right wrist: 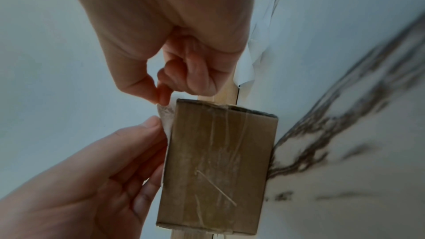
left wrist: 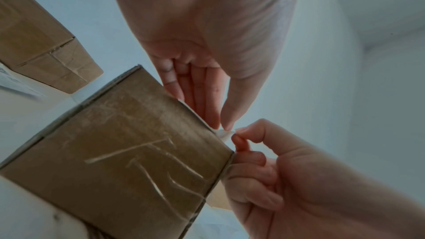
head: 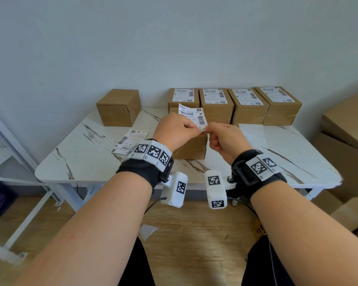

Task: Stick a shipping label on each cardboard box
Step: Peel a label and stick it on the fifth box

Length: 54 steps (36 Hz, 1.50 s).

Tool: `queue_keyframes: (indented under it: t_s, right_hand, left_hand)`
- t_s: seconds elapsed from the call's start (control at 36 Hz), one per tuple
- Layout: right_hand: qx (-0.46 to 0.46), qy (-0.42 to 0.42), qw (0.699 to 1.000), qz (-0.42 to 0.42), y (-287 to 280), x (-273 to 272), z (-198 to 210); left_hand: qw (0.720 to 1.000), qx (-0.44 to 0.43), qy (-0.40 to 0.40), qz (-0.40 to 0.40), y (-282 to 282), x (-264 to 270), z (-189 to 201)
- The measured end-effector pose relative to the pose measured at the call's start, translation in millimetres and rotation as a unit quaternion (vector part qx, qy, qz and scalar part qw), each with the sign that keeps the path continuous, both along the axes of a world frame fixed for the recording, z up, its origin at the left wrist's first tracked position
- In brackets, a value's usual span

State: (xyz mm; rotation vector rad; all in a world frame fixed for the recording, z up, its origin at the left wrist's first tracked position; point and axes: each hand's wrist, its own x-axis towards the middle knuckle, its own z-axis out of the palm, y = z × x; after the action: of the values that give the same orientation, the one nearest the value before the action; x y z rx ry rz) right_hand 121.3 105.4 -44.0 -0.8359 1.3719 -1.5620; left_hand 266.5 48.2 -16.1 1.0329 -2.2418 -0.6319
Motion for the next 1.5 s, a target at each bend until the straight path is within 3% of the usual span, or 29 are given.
queue_keyframes:
  t_s: [0.44, 0.81, 1.06, 1.33, 1.5]
  right_hand:
    - [-0.008, -0.003, 1.000, 0.018, 4.4, -1.2, -1.6]
    - [-0.009, -0.003, 0.999, 0.033, 8.1, -0.8, 0.1]
    - [0.014, 0.012, 1.000, 0.009, 8.2, 0.4, 4.1]
    - [0.040, 0.092, 0.994, -0.043, 6.7, -1.9, 8.9]
    - [0.026, 0.141, 0.985, -0.094, 5.8, -4.0, 13.5]
  left_hand:
    - [0.999, -0.001, -0.028, 0.021, -0.5, -3.6, -1.2]
    - [0.995, -0.071, -0.064, 0.037, 6.3, -9.8, 1.8]
    - [0.998, -0.014, -0.044, 0.040, 2.6, -17.4, 3.3]
    - [0.988, 0.049, 0.136, 0.059, 5.7, -9.1, 3.8]
    - [0.973, 0.052, 0.196, 0.111, 6.0, -7.4, 8.8]
